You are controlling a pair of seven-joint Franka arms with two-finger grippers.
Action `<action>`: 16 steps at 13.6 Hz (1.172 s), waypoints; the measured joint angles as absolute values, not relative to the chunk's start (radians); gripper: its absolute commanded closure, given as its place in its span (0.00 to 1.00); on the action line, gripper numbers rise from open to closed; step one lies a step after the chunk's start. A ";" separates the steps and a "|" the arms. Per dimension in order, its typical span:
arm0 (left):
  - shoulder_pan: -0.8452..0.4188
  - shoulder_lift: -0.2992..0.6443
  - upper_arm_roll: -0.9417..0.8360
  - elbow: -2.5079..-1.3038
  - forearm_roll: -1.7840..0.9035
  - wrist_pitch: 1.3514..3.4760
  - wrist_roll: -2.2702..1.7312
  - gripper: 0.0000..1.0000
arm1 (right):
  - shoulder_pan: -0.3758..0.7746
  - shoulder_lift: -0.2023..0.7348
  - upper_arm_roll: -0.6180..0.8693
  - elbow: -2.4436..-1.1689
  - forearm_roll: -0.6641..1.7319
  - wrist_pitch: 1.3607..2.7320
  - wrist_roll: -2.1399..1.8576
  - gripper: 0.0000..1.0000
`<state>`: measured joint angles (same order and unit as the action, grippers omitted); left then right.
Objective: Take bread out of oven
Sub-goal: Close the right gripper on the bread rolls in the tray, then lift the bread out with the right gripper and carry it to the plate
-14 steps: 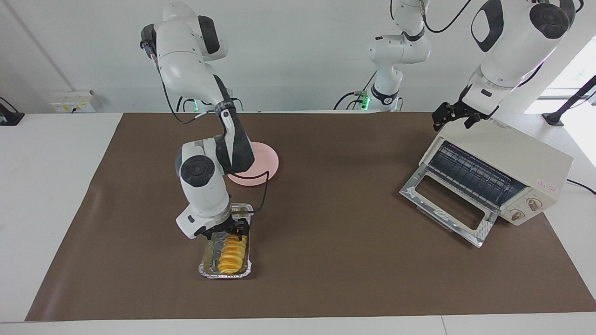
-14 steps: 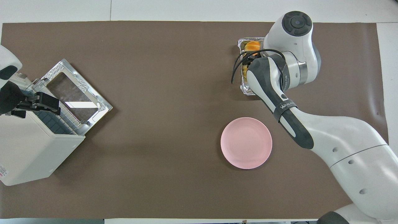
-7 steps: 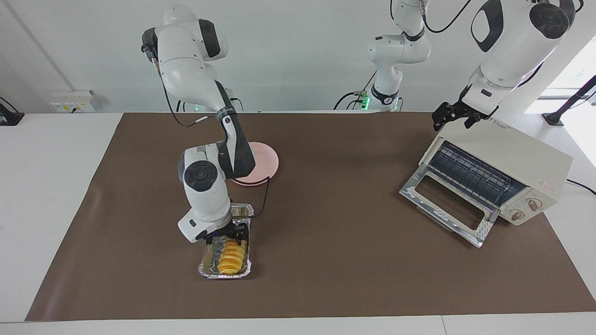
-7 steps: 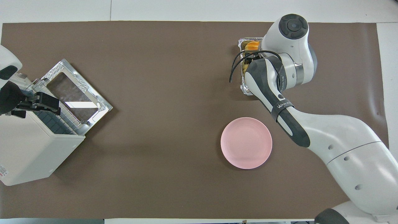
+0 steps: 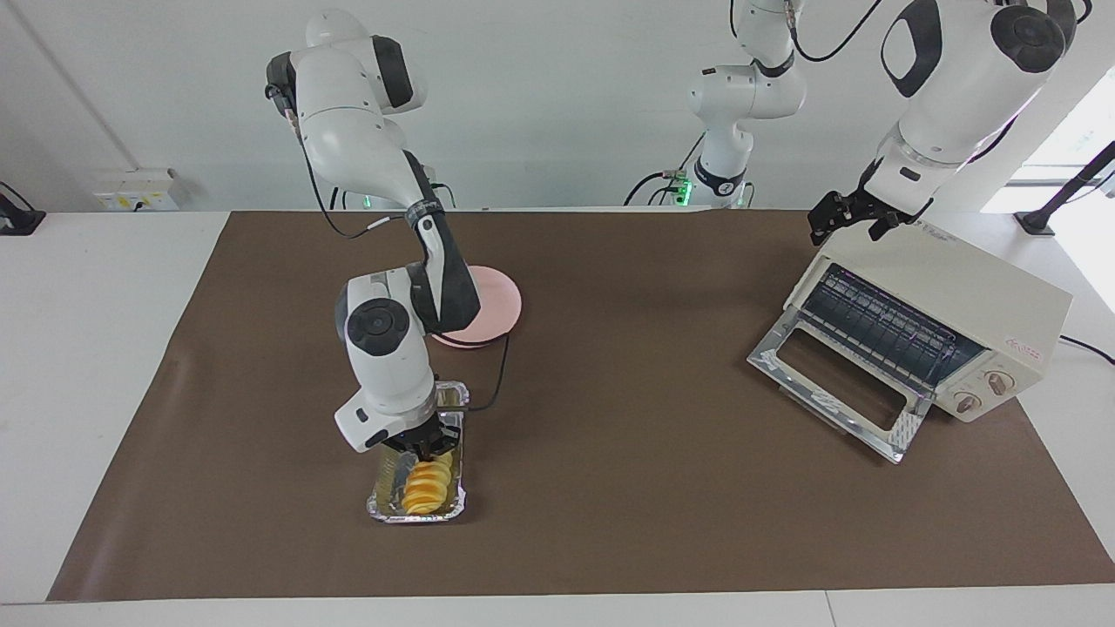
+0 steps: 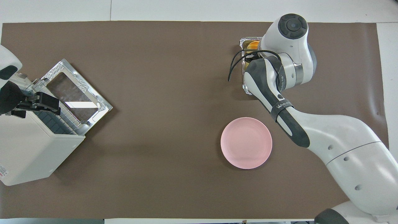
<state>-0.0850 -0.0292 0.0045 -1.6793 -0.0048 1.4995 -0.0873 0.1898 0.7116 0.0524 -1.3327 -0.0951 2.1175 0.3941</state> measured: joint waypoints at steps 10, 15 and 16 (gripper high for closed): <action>-0.085 -0.029 0.004 -1.679 -0.005 1.500 -0.087 0.00 | 0.189 0.651 0.053 -1.212 -0.086 1.874 0.394 1.00; -0.085 -0.029 0.004 -1.679 -0.005 1.500 -0.087 0.00 | 0.202 0.512 0.058 -1.251 -0.036 1.720 0.409 1.00; -0.085 -0.029 0.004 -1.679 -0.005 1.500 -0.087 0.00 | 0.206 0.462 0.059 -1.303 -0.024 1.707 0.421 1.00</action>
<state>-0.0850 -0.0292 0.0045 -1.6793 -0.0048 1.4995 -0.0873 0.2064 0.4618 0.0585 -1.3026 -0.0236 1.7071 0.4209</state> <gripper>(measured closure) 0.000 0.934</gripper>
